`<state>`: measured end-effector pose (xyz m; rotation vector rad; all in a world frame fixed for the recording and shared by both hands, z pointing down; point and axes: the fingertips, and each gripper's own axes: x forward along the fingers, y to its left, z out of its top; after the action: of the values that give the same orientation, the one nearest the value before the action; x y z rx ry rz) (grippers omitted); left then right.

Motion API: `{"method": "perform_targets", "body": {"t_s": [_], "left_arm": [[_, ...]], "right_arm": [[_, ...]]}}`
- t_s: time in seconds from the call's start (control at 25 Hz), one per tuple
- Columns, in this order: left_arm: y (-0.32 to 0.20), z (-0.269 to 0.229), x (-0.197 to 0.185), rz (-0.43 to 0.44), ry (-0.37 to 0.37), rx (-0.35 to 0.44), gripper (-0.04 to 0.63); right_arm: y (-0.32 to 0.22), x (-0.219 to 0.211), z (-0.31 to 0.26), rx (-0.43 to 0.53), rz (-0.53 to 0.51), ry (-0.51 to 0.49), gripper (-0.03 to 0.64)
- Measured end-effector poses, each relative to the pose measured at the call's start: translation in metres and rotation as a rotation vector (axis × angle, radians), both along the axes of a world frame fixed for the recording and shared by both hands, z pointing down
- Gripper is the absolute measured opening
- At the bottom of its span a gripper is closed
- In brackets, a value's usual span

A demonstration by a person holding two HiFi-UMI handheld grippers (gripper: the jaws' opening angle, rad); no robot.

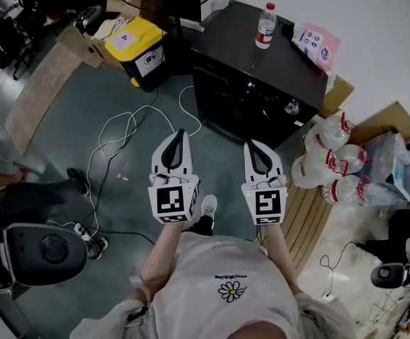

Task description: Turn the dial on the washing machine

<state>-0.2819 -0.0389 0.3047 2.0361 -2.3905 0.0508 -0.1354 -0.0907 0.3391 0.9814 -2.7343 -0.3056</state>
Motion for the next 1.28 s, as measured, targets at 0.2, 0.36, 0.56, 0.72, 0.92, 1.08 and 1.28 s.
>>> {"method": "perform_targets", "body": {"t_s": [0.2, 0.36, 0.56, 0.72, 0.92, 1.08, 1.28], "left_arm": [[-0.03, 0.014, -0.035, 0.009, 0.0, -0.034, 0.0], [-0.043, 0.027, -0.047, 0.001, 0.03, -0.051, 0.0], [-0.051, 0.027, -0.049, -0.01, 0.039, -0.043, 0.0], [-0.052, 0.02, -0.044, -0.014, 0.041, -0.034, 0.0], [-0.065, 0.016, -0.029, 0.025, 0.041, -0.038, 0.0], [-0.083, 0.013, 0.002, 0.096, 0.032, -0.041, 0.0], [-0.111, 0.008, 0.065, 0.246, 0.019, -0.027, 0.0]], "right_arm": [[-0.035, -0.032, 0.006, -0.047, 0.024, 0.026, 0.005], [-0.054, -0.043, 0.011, -0.026, 0.014, 0.056, 0.005], [-0.063, -0.052, 0.005, -0.019, 0.001, 0.052, 0.005], [-0.062, -0.055, -0.004, 0.01, -0.029, 0.024, 0.005], [-0.068, -0.033, -0.013, 0.029, 0.033, 0.002, 0.005], [-0.077, 0.012, -0.019, 0.064, 0.139, 0.02, 0.005], [-0.082, 0.085, -0.026, 0.082, 0.311, 0.012, 0.005]]}}
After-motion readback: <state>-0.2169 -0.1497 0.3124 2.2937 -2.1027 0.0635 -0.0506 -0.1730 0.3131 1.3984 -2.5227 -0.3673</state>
